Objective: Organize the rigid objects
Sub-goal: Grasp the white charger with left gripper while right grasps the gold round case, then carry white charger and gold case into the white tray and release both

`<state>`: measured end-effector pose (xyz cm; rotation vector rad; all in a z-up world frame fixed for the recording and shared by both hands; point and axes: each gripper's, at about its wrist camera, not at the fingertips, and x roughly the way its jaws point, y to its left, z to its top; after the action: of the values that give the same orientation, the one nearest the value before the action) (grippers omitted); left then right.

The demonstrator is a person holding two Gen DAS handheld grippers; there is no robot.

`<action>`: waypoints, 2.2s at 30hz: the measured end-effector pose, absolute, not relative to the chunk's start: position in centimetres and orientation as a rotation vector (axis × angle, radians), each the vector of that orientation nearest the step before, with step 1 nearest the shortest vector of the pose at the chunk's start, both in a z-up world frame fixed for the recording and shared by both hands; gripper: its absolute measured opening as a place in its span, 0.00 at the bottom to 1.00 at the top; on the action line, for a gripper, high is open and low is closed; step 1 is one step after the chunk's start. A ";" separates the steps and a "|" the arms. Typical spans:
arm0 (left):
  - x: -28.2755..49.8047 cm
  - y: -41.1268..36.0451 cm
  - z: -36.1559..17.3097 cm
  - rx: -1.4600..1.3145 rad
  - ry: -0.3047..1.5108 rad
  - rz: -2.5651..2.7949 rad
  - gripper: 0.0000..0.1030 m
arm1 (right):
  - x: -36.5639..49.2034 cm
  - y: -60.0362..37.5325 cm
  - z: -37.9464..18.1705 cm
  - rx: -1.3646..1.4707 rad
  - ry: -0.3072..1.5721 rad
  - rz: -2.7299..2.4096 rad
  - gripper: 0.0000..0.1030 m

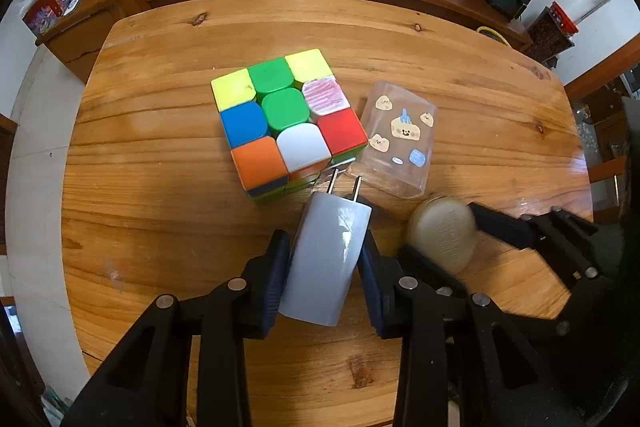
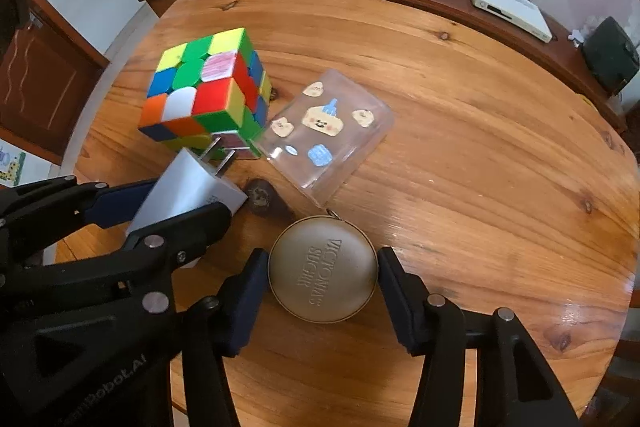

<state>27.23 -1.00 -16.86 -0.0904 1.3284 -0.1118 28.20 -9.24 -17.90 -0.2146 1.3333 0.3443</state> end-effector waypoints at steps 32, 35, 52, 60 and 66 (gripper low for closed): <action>9.3 3.2 2.2 0.015 1.070 -0.113 0.29 | 8.4 -13.1 2.5 -0.159 0.932 0.466 0.54; 7.6 3.0 2.3 0.037 1.058 -0.124 0.29 | 6.6 -12.9 3.4 -0.164 0.904 0.485 0.54; -1.1 1.6 -13.0 -0.029 1.326 -0.200 0.29 | 0.1 -12.1 -11.3 -0.112 1.217 0.511 0.54; -3.8 0.4 -13.4 -0.020 1.265 -0.205 0.30 | -1.7 -10.5 -14.0 -0.188 1.219 0.506 0.54; -4.8 -0.4 -12.5 0.027 1.177 -0.198 0.56 | -3.5 -10.7 -14.6 -0.212 1.160 0.502 0.65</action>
<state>-4.84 -0.35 -12.51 0.0268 1.1767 -0.1975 -3.52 -10.68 -14.61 -0.2119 1.1603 0.5022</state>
